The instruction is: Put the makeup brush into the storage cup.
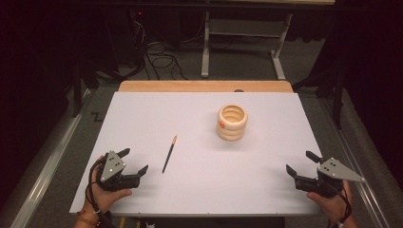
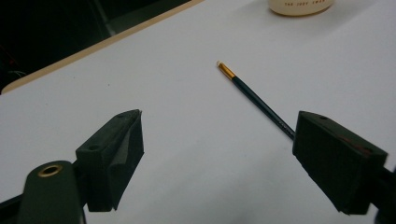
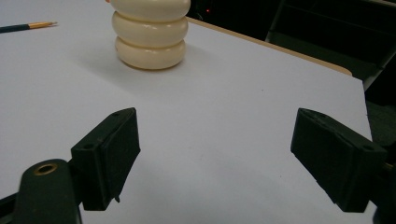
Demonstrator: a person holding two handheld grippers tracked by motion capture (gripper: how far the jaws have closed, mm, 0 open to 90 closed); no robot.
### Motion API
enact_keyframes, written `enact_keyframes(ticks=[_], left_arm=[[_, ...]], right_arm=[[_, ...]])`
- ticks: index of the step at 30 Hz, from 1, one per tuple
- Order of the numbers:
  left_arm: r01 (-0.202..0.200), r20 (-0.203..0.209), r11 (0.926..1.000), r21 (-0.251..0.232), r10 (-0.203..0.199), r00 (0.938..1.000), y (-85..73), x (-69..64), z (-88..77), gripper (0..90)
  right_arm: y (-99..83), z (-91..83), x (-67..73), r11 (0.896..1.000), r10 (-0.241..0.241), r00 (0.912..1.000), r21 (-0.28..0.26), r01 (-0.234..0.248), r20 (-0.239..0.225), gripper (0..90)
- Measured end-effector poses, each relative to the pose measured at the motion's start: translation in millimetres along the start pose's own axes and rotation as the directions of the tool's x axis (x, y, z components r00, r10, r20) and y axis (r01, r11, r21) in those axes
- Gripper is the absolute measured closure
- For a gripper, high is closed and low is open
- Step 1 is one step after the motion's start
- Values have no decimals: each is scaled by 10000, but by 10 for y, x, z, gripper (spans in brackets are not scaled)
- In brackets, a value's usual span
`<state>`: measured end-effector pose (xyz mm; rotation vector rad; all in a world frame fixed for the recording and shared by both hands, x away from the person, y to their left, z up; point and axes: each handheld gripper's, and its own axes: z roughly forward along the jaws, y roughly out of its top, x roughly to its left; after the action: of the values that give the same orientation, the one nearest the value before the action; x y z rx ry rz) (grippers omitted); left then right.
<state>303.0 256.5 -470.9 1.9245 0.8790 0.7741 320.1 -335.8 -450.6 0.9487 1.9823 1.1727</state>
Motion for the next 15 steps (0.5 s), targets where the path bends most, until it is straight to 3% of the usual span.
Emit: enact_keyframes(ticks=[15], left_arm=[[162, 252, 9998, 133, -165, 9995, -22, 12, 6, 168]], right_arm=[[9, 18, 31, 9998, -98, 9998, 185, 102, -175, 166]])
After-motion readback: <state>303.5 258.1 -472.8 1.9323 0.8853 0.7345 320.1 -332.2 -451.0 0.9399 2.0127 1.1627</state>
